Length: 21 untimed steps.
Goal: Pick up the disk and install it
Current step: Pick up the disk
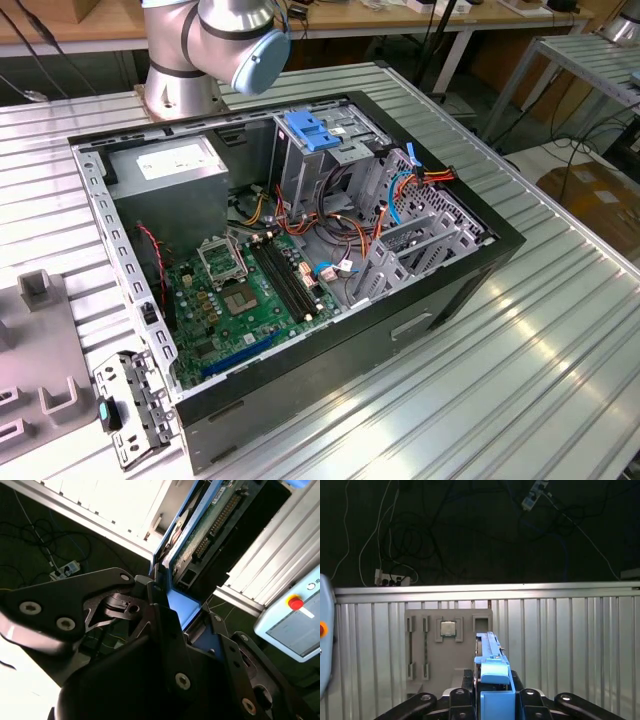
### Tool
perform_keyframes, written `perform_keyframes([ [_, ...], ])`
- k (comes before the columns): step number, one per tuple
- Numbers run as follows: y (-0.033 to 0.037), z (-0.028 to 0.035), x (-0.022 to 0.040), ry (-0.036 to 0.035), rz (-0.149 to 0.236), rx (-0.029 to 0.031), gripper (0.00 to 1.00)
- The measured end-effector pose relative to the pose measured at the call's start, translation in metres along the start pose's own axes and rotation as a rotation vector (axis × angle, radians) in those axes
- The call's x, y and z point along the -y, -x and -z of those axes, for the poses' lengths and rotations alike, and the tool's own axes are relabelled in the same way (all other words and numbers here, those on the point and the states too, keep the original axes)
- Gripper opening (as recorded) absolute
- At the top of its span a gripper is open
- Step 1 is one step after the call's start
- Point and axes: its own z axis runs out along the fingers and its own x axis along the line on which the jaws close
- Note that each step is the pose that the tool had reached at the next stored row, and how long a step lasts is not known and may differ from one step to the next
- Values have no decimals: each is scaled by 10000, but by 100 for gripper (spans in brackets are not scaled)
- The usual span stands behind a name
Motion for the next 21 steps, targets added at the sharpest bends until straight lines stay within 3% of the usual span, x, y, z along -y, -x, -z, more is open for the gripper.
perform_keyframes([
  [9,1,2,9,1,-1,0,37],
  [21,3,1,162,-2,0,2,37],
])
